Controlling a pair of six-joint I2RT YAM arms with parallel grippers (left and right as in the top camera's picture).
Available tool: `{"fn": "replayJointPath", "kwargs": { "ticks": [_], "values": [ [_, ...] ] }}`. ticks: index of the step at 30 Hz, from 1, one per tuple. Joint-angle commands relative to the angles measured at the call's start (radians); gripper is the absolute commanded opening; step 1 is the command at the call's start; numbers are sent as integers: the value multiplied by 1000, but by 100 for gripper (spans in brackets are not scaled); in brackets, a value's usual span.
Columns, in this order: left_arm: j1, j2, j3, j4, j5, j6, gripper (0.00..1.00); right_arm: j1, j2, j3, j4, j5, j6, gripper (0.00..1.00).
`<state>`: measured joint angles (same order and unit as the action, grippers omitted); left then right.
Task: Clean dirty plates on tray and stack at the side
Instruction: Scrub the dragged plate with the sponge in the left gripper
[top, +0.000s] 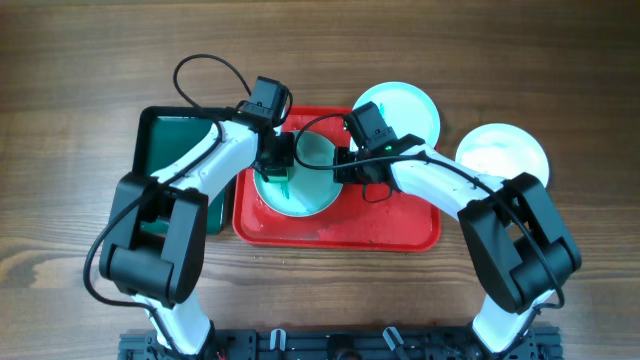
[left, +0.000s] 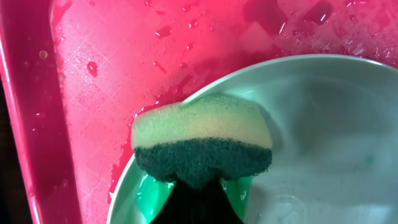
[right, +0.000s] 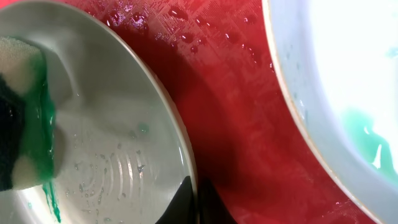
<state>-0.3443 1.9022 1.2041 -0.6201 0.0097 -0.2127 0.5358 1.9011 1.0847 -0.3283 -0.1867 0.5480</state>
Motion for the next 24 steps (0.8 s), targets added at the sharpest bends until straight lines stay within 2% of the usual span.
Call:
{"fn": "replayJointPath", "kwargs": {
  "ticks": [1,6,10,12,14,15,17,19,24],
  "values": [
    [-3,60,-8,1,134,27,4,0,22,15,2,-23,2,4],
    [-8,66,-8,6,467,145,4,0,22,15,3,-25,2,4],
    [-5,66,-8,8,465,182,4,0,22,15,5,-25,2,4],
    [0,66,-8,8,355,164,4,0,22,15,5,-25,2,4],
    [8,66,-8,6,61,-6,4,0,22,15,5,-25,2,4],
    [11,66,-8,-10,-137,-142,4,0,22,15,6,-25,3,4],
    [10,66,-8,-68,-402,-307,4,0,22,15,6,-25,3,4],
    [10,66,-8,-85,-416,-320,4,0,22,15,6,-25,3,5],
    [-10,66,-8,-130,-345,-299,4,0,22,15,6,-25,4,4]
  ]
}}
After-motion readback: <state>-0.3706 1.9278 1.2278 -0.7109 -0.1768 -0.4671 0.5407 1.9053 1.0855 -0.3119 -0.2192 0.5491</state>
